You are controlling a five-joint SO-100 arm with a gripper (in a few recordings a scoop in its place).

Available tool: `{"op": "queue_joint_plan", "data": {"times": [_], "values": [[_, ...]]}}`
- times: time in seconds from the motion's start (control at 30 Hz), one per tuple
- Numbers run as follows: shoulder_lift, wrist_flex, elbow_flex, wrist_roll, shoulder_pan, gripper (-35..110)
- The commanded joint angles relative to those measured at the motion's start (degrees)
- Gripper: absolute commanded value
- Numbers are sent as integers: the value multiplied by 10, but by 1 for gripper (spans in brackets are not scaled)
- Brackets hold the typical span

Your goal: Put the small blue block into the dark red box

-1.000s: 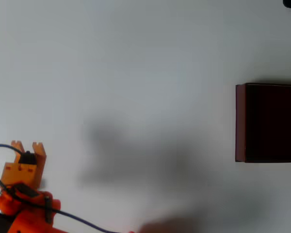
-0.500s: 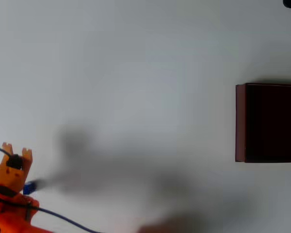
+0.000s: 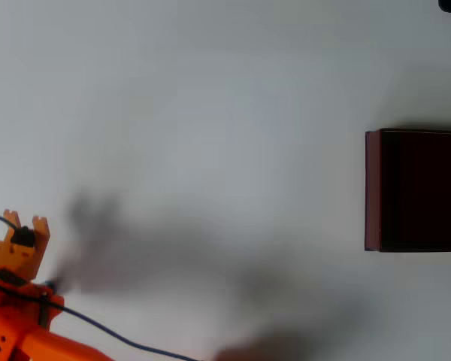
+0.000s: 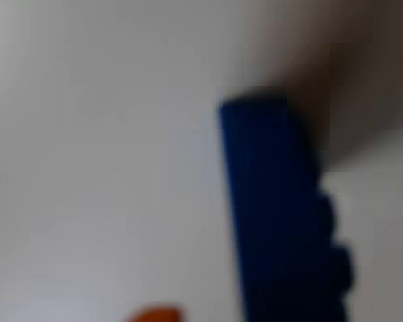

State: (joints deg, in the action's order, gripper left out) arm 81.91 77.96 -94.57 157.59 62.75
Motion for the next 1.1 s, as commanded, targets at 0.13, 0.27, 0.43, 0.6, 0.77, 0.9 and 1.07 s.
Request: {"op": "queue_joint_plan", "data": {"times": [0.13, 0.27, 0.43, 0.6, 0.77, 0.9, 1.07], "values": [[8, -10, 4, -5, -6, 19], [17, -30, -22, -2, -4, 19], [33, -87, -77, 4, -2, 19], [52, -130, -131, 14, 1, 17], [62, -123, -142, -18, -13, 0], [73, -62, -118, -43, -24, 0], [96, 90, -38, -217, -88, 0]]}}
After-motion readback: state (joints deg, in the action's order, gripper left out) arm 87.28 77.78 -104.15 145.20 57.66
